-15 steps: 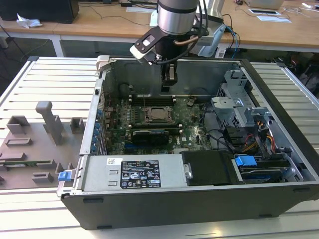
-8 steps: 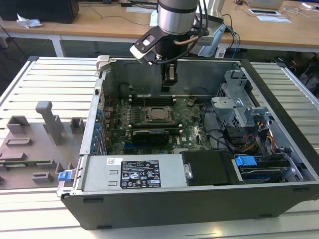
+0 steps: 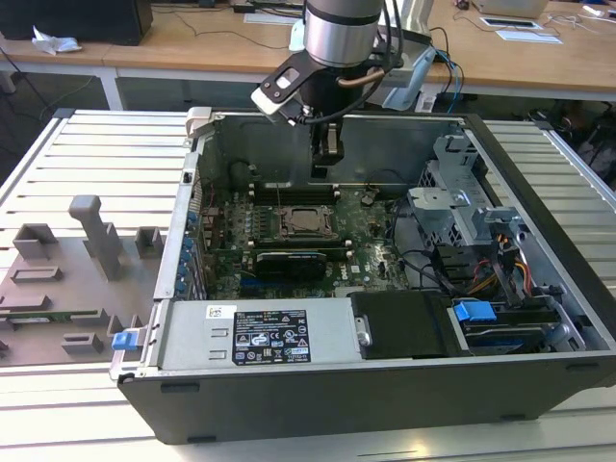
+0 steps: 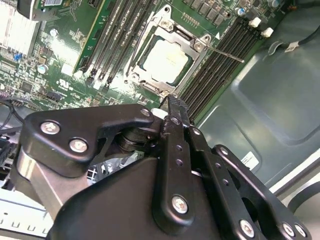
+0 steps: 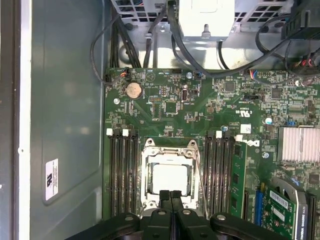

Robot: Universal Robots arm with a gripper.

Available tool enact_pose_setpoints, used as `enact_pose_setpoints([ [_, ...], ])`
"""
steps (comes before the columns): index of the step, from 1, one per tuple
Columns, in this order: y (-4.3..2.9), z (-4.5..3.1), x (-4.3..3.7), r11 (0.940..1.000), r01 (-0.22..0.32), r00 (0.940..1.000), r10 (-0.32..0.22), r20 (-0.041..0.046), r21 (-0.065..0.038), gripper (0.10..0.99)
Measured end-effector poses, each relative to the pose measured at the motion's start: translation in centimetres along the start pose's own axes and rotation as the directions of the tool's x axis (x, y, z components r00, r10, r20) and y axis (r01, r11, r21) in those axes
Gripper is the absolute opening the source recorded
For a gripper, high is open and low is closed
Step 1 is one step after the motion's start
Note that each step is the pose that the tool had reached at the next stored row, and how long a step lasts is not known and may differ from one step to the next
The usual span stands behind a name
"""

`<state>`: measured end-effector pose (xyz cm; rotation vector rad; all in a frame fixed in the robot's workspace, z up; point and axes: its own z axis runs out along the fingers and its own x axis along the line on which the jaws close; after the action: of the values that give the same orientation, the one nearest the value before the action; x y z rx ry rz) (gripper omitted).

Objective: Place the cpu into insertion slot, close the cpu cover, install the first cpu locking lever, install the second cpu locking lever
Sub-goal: 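Install the first cpu locking lever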

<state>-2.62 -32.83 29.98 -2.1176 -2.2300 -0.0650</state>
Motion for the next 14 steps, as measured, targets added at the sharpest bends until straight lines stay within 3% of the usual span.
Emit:
enact_pose_setpoints([
  [4,0.0,0.0,0.0,0.9956,0.093,0.9956,-0.093,0.001,0.007,0.106],
  [6,0.0,0.0,0.0,0.9889,0.148,0.9889,-0.148,0.0013,0.012,0.106],
  [10,0.0,0.0,0.0,0.9783,0.207,0.9784,-0.207,0.0014,0.016,0.106],
  [12,0.0,0.0,0.0,0.9676,0.252,0.9678,-0.252,0.0012,0.02,0.106],
  [14,0.0,0.0,0.0,0.9612,0.275,0.9614,-0.275,0.0011,0.022,0.106],
])
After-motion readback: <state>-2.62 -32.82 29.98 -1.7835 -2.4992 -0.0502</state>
